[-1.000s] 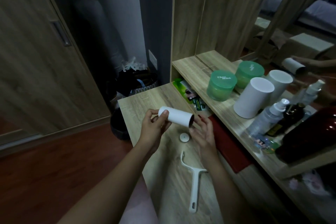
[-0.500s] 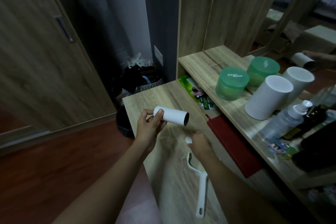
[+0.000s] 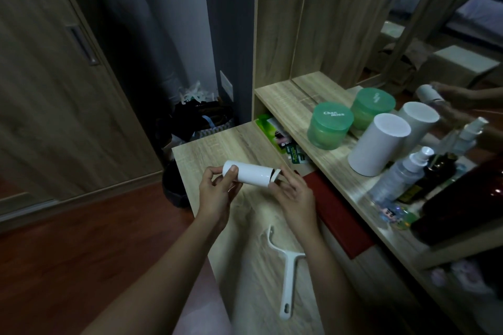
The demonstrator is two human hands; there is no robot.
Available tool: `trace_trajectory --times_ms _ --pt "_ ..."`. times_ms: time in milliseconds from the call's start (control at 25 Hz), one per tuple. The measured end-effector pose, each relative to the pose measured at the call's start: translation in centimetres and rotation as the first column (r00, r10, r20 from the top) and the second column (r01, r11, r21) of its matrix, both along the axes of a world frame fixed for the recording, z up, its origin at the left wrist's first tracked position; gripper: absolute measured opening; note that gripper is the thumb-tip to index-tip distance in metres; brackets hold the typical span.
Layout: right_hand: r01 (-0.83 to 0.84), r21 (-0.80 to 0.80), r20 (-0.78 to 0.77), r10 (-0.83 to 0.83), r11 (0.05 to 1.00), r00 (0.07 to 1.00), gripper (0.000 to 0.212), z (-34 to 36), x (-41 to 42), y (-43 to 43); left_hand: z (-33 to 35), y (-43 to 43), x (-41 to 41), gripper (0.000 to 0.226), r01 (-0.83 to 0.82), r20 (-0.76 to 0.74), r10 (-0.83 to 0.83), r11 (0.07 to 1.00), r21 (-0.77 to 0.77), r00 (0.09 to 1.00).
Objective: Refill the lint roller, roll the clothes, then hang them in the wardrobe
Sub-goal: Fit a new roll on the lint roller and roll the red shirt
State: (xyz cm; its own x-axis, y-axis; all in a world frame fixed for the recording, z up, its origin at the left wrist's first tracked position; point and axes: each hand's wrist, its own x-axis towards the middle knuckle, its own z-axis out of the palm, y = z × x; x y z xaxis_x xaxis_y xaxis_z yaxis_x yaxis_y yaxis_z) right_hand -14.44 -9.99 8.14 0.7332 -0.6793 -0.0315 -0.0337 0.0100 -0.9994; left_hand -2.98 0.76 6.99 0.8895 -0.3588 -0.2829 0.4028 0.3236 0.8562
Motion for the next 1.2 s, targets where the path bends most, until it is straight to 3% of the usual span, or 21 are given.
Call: trace_trajectory --times_ms 280,480,760,1200 --pt "0.018 -0.086 0.007 -0.018 0.996 1.000 0.046 1.1 -1.0 0.3 1.5 0.0 -1.3 0.013 -0.015 0.025 0.016 0.999 -0.028 1.000" --pt "0.049 -0.310 -0.017 -0.057 0.950 0.998 0.042 0.5 -1.5 -0.1 2.3 -0.3 -2.8 0.013 -0.079 -0.019 0.079 0.996 -0.033 0.997" --pt "0.048 -0.469 -0.048 -0.079 0.882 0.996 0.042 0.4 -1.6 0.2 3.6 -1.0 -3.4 0.016 -0.083 0.028 0.082 0.996 0.017 0.996" --pt "0.016 -0.350 -0.012 -0.021 0.937 1.000 0.035 0.9 -1.2 -0.4 3.9 -0.6 -3.1 0.017 -0.065 0.068 0.062 0.997 0.038 0.996"
